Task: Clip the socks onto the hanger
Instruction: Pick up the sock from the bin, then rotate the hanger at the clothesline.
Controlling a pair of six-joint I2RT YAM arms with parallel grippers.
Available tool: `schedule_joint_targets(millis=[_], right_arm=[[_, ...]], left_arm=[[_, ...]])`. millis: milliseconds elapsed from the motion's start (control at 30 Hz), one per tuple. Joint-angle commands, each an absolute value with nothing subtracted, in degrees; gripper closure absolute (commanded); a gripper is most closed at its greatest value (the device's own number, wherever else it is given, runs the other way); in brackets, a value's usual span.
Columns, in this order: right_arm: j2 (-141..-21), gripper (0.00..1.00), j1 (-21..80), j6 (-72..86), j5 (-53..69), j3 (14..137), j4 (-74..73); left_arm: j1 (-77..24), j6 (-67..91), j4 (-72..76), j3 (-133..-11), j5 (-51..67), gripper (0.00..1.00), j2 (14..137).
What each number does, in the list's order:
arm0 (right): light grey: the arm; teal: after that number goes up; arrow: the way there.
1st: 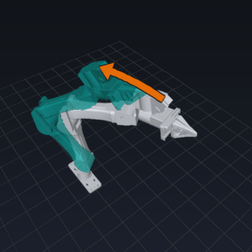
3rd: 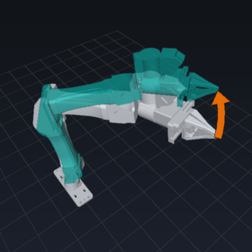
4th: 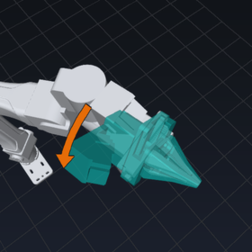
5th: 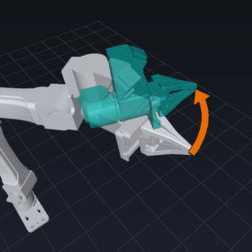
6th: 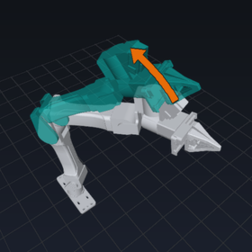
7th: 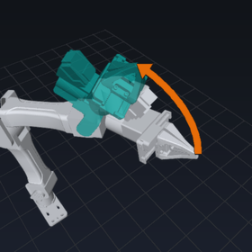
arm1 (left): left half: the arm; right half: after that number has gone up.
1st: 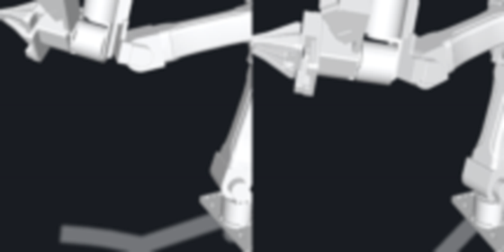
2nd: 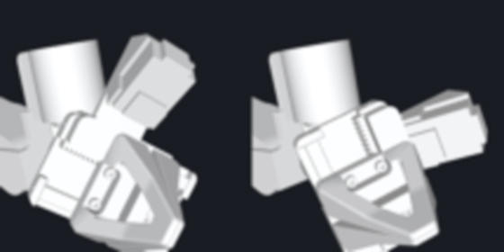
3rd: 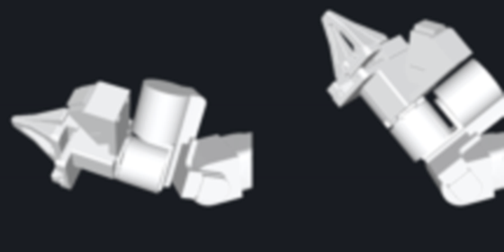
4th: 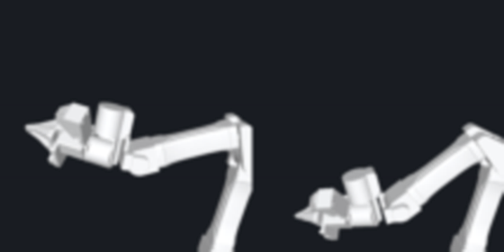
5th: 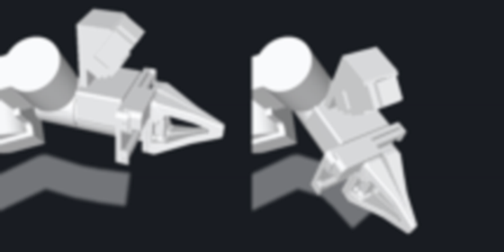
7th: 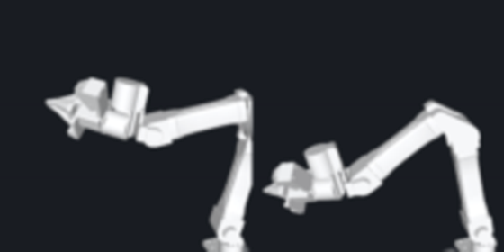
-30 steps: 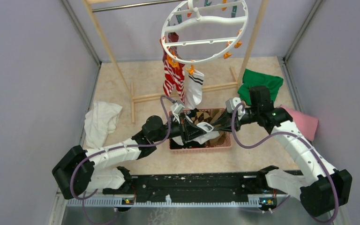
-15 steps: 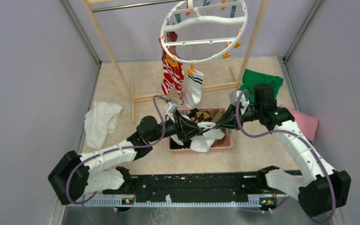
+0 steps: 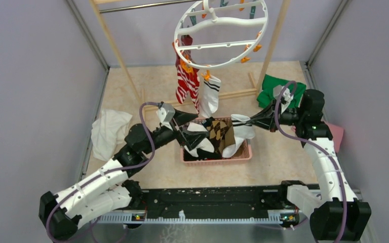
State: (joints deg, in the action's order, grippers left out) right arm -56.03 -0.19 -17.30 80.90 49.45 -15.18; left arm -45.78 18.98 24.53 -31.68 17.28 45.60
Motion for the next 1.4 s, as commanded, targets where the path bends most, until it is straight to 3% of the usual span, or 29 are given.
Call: schedule_joint_targets(millis=[0, 167, 433, 533, 733, 967, 1233, 1367], right_arm=[[-55.0, 1.0, -2.1, -9.7, 82.2, 47.6, -7.2], [-55.0, 1.0, -2.4, -10.6, 80.4, 47.4, -8.2], [-55.2, 1.0, -2.7, -11.0, 78.9, 46.8, -8.6], [-55.1, 1.0, -2.7, -11.0, 78.6, 46.5, -8.6], [-55.7, 1.0, -2.7, -10.5, 78.6, 46.2, -7.9], [-55.6, 1.0, -2.9, -10.2, 78.4, 45.9, -7.5], [-55.5, 1.0, -2.8, -10.5, 78.3, 45.8, -7.8], [-55.6, 1.0, -2.8, -10.6, 78.4, 45.8, -8.1]], left_arm=[[-45.0, 12.3, 14.4, -45.0, 13.6, 0.01, 48.9], [-44.7, 12.7, 8.5, -55.2, 6.4, 0.04, 55.8], [-45.1, 29.7, 21.7, -52.8, -1.3, 0.02, 62.6], [-48.1, 34.0, 13.4, -56.9, -11.1, 0.01, 65.2], [-60.8, 29.3, 9.8, -58.1, -33.9, 0.01, 69.2], [-65.9, 27.4, -3.1, -70.2, -57.4, 0.01, 83.1], [-65.5, 16.4, 8.3, -73.8, -65.4, 0.02, 92.7], [-63.6, 13.1, 12.1, -75.2, -67.3, 0.12, 96.3]])
